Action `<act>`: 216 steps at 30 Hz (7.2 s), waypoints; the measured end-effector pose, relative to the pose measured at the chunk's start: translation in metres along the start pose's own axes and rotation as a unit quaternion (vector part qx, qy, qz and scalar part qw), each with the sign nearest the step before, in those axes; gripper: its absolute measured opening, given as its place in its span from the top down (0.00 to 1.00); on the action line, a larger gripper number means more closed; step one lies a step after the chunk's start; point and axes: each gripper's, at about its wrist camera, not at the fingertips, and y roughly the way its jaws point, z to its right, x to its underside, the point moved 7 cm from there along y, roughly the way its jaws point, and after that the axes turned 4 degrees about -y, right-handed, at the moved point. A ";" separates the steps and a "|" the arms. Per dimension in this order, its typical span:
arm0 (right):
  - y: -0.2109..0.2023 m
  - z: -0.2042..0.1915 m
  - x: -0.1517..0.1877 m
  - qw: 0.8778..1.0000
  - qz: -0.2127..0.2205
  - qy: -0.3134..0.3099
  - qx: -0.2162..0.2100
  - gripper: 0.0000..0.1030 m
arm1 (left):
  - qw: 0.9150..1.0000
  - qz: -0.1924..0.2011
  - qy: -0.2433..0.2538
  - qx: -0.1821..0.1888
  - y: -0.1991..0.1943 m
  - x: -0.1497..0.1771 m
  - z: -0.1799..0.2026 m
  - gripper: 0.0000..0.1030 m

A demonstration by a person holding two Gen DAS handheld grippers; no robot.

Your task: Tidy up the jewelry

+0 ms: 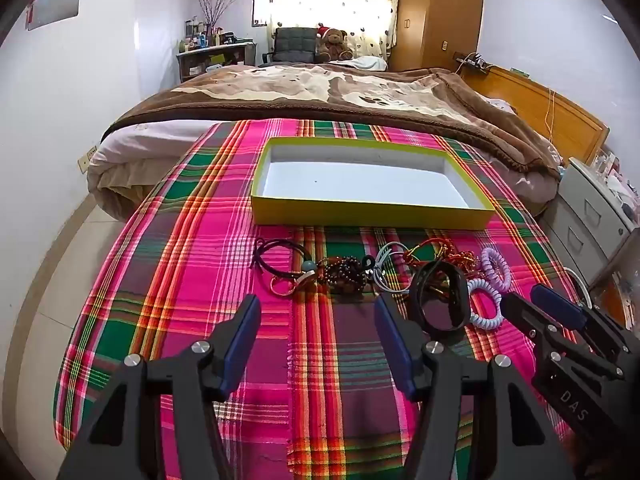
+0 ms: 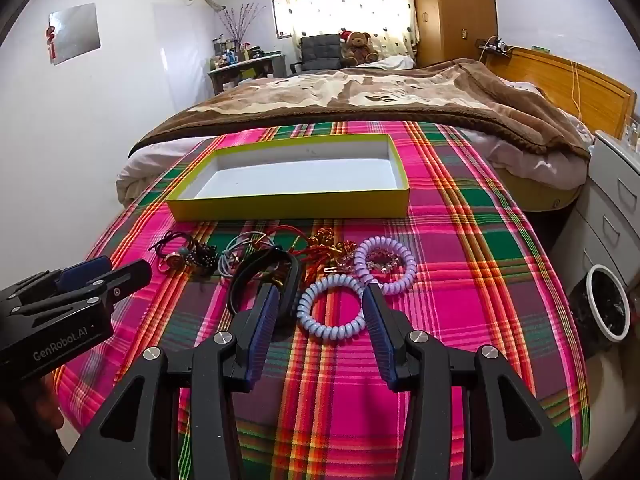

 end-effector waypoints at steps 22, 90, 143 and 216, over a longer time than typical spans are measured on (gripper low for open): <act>-0.008 0.001 -0.007 1.000 0.015 -0.004 0.022 0.56 | 1.000 0.009 0.003 -0.010 -0.008 -0.001 0.000 0.41; 0.000 -0.005 -0.010 1.000 0.006 -0.010 0.016 0.56 | 1.000 0.003 0.001 -0.019 -0.004 -0.005 -0.009 0.41; 0.054 -0.014 -0.018 0.998 -0.044 -0.014 -0.038 0.88 | 0.993 -0.081 -0.063 0.065 0.042 -0.003 -0.055 0.41; 0.074 0.049 -0.122 1.000 -0.002 0.000 -0.014 0.88 | 0.990 -0.023 -0.016 0.136 0.071 -0.130 -0.015 0.93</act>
